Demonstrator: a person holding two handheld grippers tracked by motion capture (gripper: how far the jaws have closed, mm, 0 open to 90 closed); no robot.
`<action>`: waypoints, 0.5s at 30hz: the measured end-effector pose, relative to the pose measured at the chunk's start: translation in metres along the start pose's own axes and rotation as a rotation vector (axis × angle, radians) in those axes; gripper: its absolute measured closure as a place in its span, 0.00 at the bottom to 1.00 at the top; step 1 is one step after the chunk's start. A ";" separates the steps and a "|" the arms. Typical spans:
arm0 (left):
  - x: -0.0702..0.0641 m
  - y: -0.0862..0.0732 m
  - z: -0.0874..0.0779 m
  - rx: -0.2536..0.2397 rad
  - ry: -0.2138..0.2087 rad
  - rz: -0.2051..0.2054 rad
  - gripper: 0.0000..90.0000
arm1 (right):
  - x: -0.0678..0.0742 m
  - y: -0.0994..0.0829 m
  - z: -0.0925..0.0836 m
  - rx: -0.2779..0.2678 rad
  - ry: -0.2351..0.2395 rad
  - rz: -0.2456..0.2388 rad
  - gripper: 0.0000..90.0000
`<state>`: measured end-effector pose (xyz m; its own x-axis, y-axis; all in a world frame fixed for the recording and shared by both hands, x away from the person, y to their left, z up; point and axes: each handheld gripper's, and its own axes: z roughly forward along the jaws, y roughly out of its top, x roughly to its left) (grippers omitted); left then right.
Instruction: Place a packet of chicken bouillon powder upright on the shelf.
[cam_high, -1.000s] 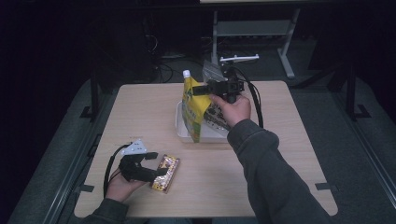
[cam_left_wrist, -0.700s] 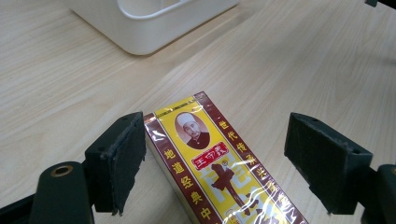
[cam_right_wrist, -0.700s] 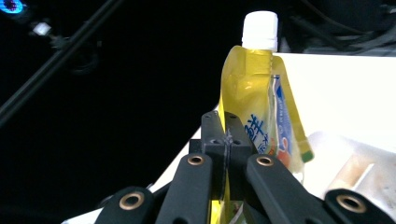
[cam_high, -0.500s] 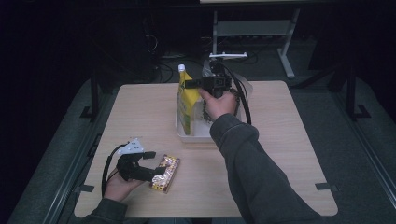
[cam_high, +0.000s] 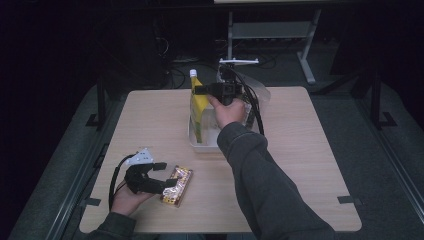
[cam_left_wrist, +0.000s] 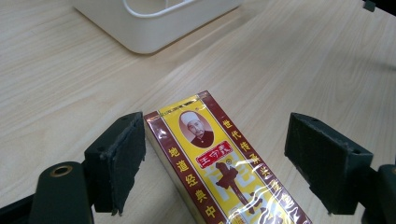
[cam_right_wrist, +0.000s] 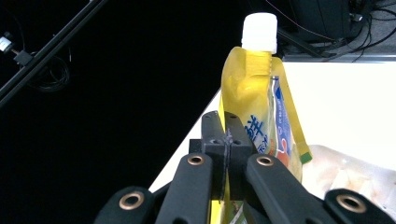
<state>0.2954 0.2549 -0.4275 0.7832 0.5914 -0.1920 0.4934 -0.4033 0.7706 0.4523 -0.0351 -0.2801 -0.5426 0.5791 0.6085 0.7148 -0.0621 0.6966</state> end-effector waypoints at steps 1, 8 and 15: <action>0.000 0.000 0.000 0.000 0.000 0.001 0.22 | 0.000 0.000 0.001 -0.003 -0.006 -0.002 1.00; 0.001 0.000 -0.001 -0.007 -0.002 -0.004 0.22 | -0.001 -0.003 0.011 -0.001 -0.026 -0.003 1.00; 0.001 0.000 -0.001 -0.010 -0.003 -0.003 0.22 | -0.004 -0.006 0.019 -0.003 -0.026 -0.005 1.00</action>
<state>0.2954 0.2563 -0.4268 0.7829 0.5905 -0.1959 0.4920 -0.3948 0.7759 0.4581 -0.0218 -0.2937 -0.5342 0.6006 0.5949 0.7108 -0.0618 0.7006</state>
